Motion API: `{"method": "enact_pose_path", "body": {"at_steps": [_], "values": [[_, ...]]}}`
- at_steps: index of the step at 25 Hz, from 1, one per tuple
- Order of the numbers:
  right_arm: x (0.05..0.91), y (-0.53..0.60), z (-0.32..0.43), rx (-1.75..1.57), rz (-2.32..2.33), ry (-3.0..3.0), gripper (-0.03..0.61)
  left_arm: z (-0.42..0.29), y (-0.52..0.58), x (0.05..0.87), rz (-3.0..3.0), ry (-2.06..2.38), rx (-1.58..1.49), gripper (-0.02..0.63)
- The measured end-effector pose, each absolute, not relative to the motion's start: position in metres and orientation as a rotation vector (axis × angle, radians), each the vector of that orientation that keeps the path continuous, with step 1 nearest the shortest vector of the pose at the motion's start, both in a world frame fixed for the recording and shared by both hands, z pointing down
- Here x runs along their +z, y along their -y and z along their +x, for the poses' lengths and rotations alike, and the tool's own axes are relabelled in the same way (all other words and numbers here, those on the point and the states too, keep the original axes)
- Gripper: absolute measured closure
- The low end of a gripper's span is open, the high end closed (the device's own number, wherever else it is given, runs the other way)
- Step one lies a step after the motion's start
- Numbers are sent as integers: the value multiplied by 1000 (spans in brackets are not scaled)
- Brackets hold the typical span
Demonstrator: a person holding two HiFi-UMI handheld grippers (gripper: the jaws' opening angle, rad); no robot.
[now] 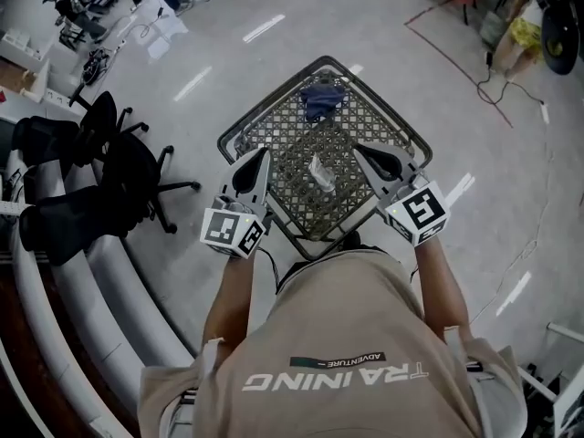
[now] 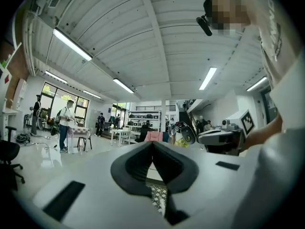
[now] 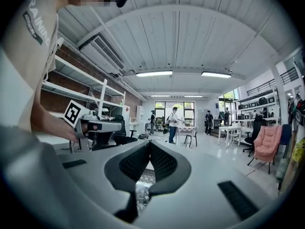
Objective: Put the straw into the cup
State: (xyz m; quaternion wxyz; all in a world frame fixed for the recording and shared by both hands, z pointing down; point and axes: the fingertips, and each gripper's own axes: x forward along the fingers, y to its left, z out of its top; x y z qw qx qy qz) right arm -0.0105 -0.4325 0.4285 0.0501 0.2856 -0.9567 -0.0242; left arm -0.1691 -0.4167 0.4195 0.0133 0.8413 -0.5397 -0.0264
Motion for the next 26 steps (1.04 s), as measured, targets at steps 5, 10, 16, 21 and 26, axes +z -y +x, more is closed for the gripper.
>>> {"method": "enact_pose_path", "body": {"at_steps": [5, 10, 16, 21, 26], "values": [[408, 426, -23, -99, 856, 2923, 560, -186, 406, 422, 2605, 1695, -57, 597], [398, 422, -23, -94, 890, 2933, 560, -194, 395, 417, 2609, 1683, -59, 597], [386, 420, -32, -132, 906, 2925, 560, -211, 391, 407, 2620, 1672, -71, 597], [392, 420, -30, -124, 933, 2910, 560, -210, 391, 408, 2637, 1636, -67, 597], [400, 422, -28, -100, 936, 2900, 560, -214, 391, 414, 2616, 1604, -75, 597]]}}
